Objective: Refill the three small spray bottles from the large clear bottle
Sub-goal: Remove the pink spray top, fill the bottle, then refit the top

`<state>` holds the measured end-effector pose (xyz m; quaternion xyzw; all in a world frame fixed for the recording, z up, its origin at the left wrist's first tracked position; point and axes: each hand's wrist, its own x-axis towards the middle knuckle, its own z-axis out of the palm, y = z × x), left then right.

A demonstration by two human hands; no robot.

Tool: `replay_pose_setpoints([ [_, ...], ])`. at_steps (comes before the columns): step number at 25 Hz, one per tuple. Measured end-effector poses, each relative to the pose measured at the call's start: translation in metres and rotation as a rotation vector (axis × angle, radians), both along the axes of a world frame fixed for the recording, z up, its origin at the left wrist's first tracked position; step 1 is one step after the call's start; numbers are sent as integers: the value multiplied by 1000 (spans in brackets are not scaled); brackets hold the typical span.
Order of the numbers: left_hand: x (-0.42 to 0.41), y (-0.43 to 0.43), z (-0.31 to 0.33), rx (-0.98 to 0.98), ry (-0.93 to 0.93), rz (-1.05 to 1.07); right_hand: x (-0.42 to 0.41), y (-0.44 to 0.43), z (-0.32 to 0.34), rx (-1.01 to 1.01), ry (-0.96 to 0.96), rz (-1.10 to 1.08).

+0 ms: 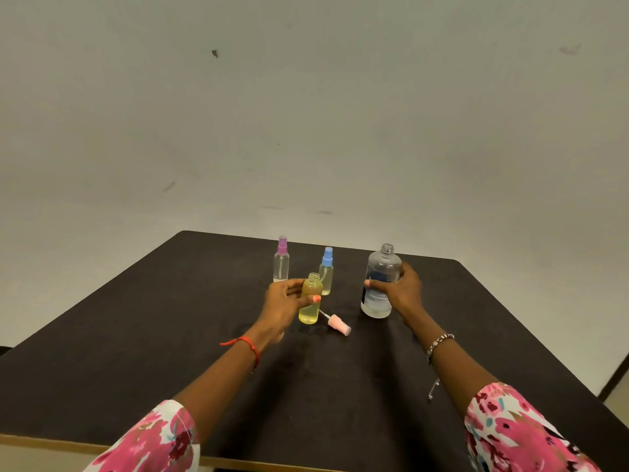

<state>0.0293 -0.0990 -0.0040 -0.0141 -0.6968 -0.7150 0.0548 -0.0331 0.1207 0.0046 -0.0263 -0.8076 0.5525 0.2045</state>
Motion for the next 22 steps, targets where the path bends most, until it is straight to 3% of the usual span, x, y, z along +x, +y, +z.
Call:
replay_pose_setpoints([
  [5,-5,-6,-4,6,-15,18,-6,-7,2,61,-84,-57],
  [6,-6,-6,-5,10,-17,20,-1,-12,7,91,-31,-139],
  [8,-5,-6,-5,11,-18,28,8,-22,12,158,261,-266],
  [10,-4,-7,-6,10,-18,32,13,-30,6,340,485,-84],
  [11,-4,-8,-6,15,-16,33,15,-33,1,453,451,106],
  [13,-3,-10,-6,28,-11,38,15,-40,-15,658,122,420],
  [15,-1,-12,-5,32,-10,47,11,-45,-30,784,-197,490],
  [16,-1,-13,-4,27,-9,51,10,-46,-35,797,-254,482],
  [19,2,-16,-1,9,4,49,9,-47,-31,724,-188,448],
  [22,3,-17,2,5,13,55,13,-49,1,409,-44,360],
])
